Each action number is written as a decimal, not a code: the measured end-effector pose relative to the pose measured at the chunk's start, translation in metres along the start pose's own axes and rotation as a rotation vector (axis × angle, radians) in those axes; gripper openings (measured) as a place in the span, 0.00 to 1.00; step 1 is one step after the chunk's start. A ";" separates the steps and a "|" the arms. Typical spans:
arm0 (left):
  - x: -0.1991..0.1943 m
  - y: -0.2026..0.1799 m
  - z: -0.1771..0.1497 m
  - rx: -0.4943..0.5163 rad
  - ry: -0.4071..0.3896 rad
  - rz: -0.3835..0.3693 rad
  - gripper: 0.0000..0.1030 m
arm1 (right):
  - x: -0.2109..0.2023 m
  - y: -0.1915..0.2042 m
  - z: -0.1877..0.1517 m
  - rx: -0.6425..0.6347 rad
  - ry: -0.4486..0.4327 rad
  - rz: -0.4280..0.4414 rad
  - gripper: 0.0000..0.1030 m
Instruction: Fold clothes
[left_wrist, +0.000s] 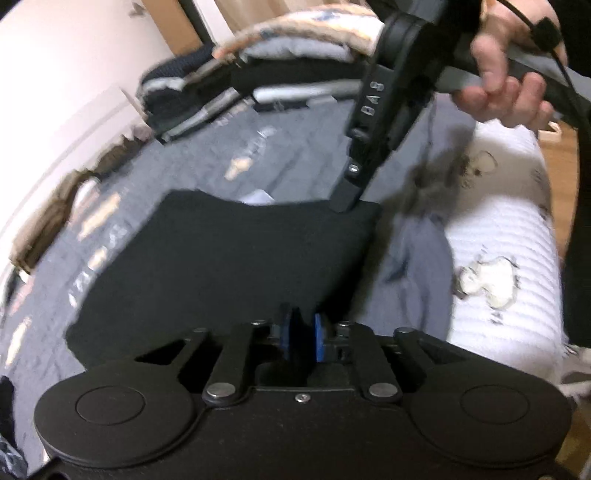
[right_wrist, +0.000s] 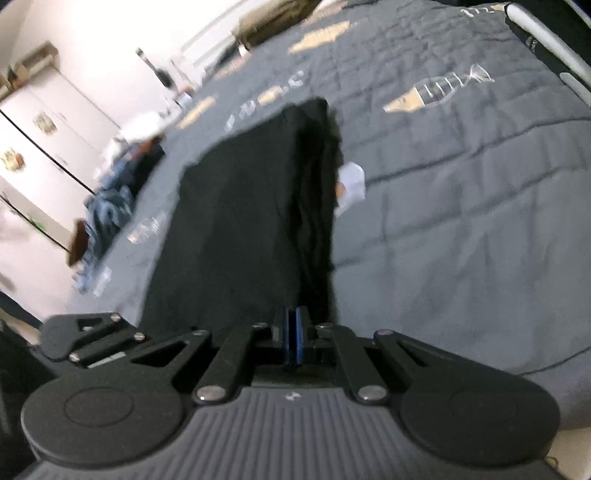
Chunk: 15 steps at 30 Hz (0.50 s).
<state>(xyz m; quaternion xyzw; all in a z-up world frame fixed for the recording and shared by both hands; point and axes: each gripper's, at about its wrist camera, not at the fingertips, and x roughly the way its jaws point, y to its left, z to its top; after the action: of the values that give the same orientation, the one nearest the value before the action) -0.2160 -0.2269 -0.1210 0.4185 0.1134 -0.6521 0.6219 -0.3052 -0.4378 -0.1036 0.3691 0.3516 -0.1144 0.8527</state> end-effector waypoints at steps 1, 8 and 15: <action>-0.004 0.003 0.001 -0.025 -0.006 -0.022 0.37 | -0.002 0.000 0.000 0.000 0.000 0.003 0.05; -0.043 0.056 0.005 -0.364 -0.179 -0.086 0.72 | -0.035 0.003 0.014 0.009 -0.189 0.079 0.14; -0.053 0.118 -0.016 -0.749 -0.270 -0.077 0.74 | -0.007 0.026 0.012 -0.078 -0.134 0.162 0.34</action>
<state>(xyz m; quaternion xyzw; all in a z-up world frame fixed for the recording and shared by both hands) -0.1090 -0.2022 -0.0504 0.0689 0.2760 -0.6377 0.7159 -0.2918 -0.4283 -0.0788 0.3542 0.2670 -0.0559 0.8945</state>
